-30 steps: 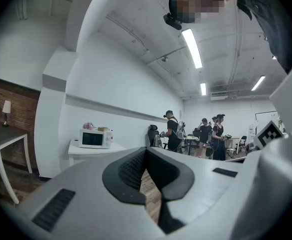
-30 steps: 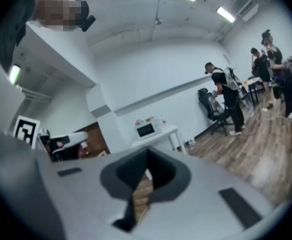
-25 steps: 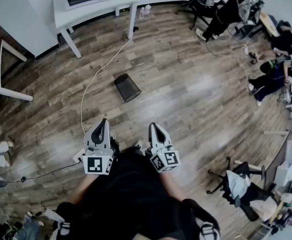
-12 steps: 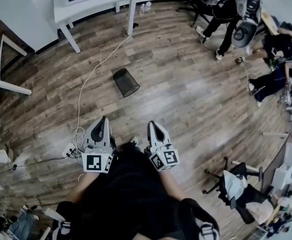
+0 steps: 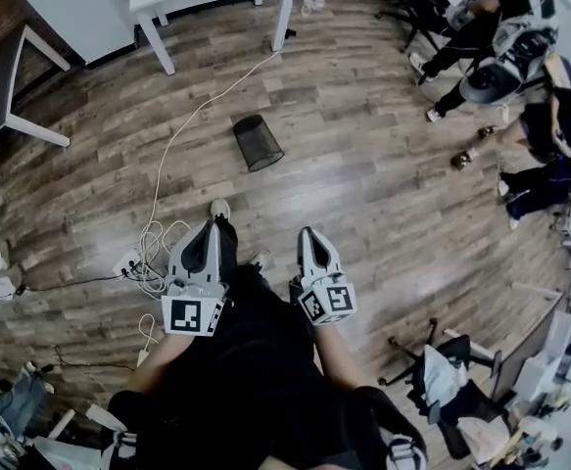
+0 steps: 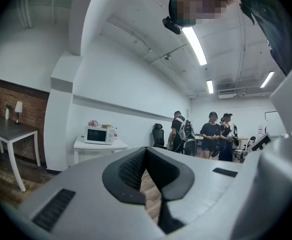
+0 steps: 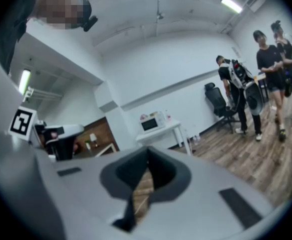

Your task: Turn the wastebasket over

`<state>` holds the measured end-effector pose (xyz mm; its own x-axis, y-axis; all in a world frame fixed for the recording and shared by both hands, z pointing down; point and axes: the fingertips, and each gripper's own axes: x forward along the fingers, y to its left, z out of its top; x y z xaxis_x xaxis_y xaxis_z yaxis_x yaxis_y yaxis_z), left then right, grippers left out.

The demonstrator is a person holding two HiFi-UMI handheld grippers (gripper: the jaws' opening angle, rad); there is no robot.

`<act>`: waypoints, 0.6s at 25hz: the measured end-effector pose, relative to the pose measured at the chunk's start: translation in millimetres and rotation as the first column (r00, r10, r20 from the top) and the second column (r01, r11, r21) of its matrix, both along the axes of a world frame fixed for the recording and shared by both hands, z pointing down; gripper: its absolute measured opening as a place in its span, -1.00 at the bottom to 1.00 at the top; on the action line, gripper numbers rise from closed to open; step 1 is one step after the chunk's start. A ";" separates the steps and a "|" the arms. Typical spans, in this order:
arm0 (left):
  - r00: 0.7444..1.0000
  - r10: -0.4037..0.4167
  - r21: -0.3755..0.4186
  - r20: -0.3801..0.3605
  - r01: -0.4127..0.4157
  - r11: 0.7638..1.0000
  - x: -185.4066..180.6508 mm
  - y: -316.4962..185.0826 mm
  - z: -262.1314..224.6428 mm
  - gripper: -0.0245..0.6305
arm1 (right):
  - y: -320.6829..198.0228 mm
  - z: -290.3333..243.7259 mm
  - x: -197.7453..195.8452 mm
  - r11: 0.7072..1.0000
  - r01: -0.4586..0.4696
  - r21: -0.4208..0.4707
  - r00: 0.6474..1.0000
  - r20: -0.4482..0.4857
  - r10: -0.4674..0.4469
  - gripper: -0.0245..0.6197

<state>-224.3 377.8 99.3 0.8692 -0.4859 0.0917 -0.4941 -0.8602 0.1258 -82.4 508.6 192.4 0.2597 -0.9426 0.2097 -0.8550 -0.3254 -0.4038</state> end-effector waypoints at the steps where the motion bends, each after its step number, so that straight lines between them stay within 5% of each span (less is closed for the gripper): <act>1: 1.000 -0.005 -0.005 0.005 0.005 1.000 0.1 -2.1 2.6 -0.83 | -1.8 2.1 1.5 1.000 0.000 -0.003 1.000 0.004 0.000 -0.82; 15: 1.000 -0.009 -0.072 -0.017 0.008 0.997 70.4 -81.5 27.7 -0.83 | -86.1 11.6 59.5 0.998 0.038 -0.052 0.999 -0.022 -0.040 -0.82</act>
